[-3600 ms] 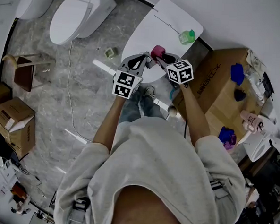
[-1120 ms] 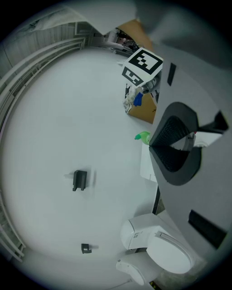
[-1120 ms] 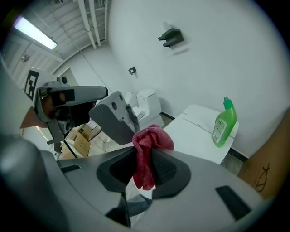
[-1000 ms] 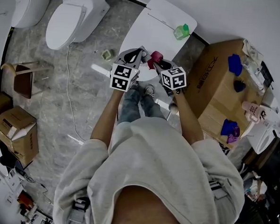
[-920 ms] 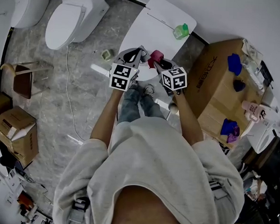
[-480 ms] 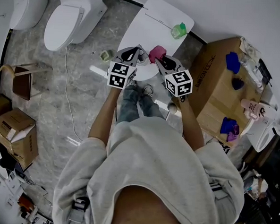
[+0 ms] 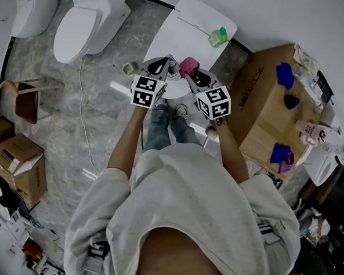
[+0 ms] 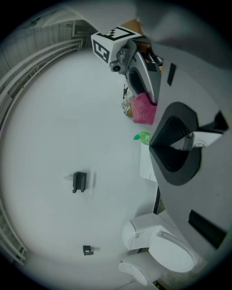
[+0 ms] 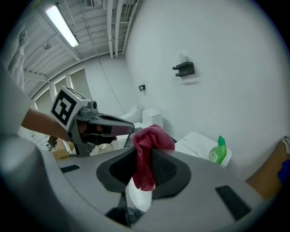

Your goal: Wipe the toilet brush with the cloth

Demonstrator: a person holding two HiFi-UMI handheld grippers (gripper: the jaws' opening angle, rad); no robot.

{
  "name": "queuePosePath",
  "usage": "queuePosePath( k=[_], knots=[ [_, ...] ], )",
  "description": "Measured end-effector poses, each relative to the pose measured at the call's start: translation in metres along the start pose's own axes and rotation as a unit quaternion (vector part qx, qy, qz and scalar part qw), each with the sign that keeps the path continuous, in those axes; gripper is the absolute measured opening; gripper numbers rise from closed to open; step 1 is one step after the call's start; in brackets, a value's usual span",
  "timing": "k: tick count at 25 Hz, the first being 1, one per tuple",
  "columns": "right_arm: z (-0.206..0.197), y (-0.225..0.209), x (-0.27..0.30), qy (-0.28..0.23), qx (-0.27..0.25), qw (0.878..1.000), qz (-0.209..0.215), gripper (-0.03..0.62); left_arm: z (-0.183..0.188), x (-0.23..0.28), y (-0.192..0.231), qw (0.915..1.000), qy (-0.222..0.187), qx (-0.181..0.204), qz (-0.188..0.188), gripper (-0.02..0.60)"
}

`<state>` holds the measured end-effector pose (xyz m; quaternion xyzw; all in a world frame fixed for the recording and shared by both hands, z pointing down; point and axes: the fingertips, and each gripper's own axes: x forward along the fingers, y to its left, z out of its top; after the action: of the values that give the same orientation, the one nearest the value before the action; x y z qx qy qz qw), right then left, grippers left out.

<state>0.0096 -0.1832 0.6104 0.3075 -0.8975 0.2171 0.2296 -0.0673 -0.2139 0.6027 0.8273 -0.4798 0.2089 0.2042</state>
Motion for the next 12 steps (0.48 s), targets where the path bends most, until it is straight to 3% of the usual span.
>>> queuePosePath(
  k=[8,12],
  knots=[
    [-0.013,-0.008,0.018,0.016,0.023,1.000,-0.003,0.100,-0.001,-0.003,0.004,1.0000,0.000,-0.004,0.004,0.018],
    [-0.035,-0.014,0.029,0.056,0.023,0.998,-0.010,0.100,-0.001,-0.001,0.002,1.0000,-0.002,-0.004,0.000,0.018]
  ],
)
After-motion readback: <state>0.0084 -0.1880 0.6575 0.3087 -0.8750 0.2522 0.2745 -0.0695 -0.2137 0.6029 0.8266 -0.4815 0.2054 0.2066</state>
